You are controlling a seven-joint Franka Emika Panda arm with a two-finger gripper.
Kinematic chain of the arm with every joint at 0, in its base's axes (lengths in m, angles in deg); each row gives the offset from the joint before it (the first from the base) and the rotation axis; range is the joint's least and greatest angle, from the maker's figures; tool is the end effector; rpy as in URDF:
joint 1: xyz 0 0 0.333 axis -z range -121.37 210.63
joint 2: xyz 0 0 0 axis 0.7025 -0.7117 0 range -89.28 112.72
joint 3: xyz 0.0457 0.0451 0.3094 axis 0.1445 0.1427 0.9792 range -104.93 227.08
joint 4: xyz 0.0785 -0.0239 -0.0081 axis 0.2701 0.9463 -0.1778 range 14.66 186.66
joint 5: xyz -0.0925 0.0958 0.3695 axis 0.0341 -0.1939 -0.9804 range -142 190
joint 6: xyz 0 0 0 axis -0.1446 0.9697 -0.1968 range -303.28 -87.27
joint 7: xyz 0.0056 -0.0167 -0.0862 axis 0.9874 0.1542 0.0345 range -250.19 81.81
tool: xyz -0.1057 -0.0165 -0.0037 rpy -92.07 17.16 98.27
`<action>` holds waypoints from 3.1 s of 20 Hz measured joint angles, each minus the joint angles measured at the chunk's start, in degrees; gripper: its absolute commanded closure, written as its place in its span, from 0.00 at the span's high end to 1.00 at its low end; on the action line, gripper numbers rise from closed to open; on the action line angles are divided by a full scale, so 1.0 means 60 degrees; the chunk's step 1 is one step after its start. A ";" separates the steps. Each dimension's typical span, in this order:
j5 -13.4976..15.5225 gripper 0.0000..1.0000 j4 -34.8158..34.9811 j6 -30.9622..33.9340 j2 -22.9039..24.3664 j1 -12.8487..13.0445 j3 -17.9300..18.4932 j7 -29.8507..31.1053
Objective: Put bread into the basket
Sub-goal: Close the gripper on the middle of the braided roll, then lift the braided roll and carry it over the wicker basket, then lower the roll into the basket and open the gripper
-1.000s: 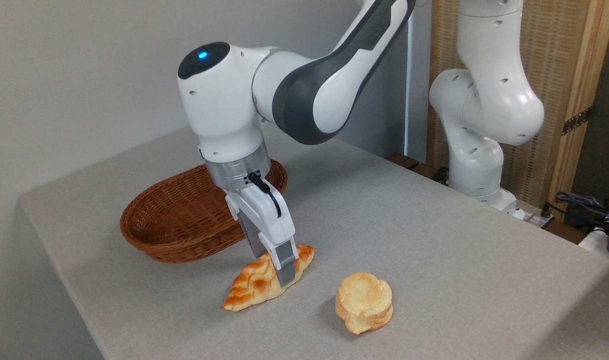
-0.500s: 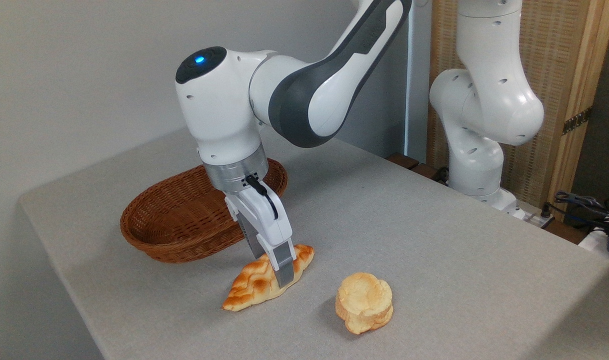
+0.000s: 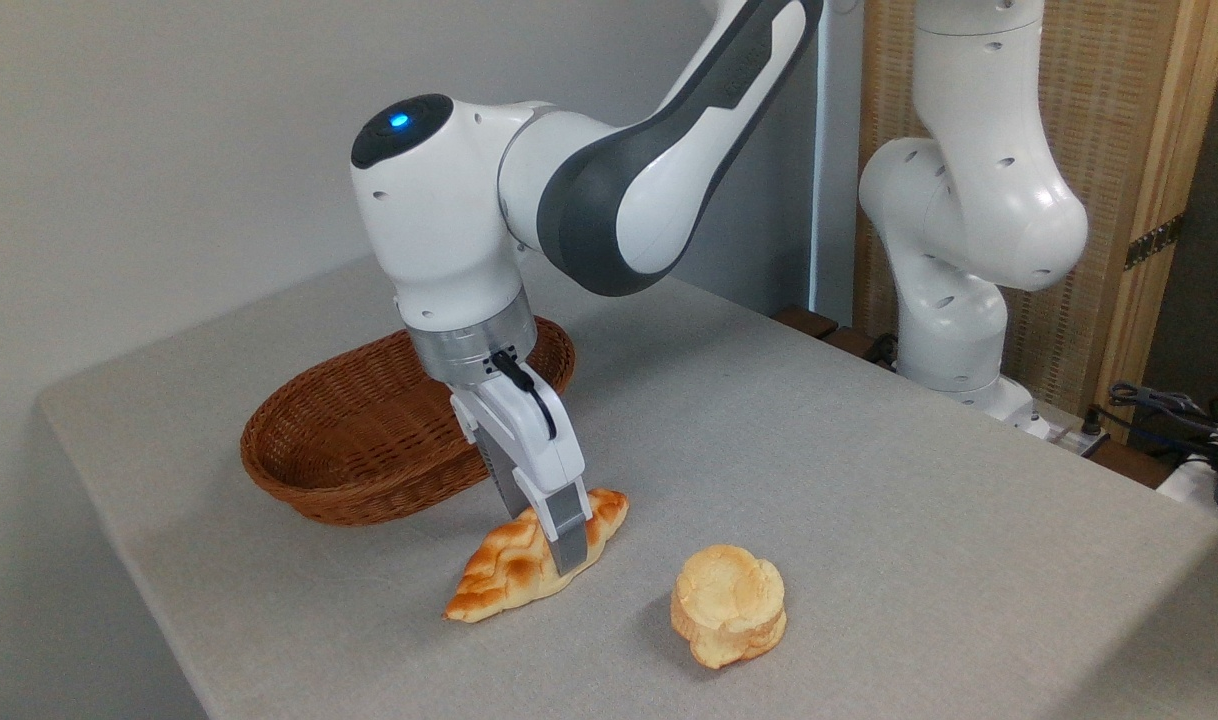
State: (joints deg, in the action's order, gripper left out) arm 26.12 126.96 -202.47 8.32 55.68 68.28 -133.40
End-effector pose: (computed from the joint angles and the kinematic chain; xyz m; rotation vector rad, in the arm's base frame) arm 0.5514 -0.0401 0.4103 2.7661 -1.3518 -0.1207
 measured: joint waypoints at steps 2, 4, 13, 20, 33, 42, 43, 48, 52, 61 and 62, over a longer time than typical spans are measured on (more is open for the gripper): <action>0.0000 0.48 -0.0001 0.0000 0.0001 0.0000 0.0004 0.0000; -0.0001 0.48 -0.0004 0.0000 0.0002 -0.0001 0.0010 0.0000; 0.0002 0.51 -0.0097 -0.0007 0.0180 0.0001 0.0010 0.0000; 0.0540 0.52 -0.0678 -0.0012 0.0728 0.0018 -0.0009 0.0000; 0.1554 1.00 -0.1125 -0.0011 0.0888 0.0290 -0.1907 0.1926; 0.1554 1.00 -0.1108 -0.0011 0.0600 0.0339 -0.2004 0.1933; 0.1554 1.00 -0.1108 -0.0011 0.0598 0.0339 -0.2003 0.1933; 0.1554 1.00 -0.1110 -0.0011 0.0599 0.0326 -0.1975 0.1933; 0.1515 1.00 -0.1126 -0.0012 0.0602 0.0298 -0.1904 0.1933; 0.0451 1.00 -0.1204 -0.0012 0.0842 0.0223 -0.0870 0.1925; 0.0265 1.00 -0.1205 -0.0012 0.0879 0.0213 -0.0681 0.1923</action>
State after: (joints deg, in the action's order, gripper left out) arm 27.72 119.73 -202.54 13.59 56.96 64.19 -121.86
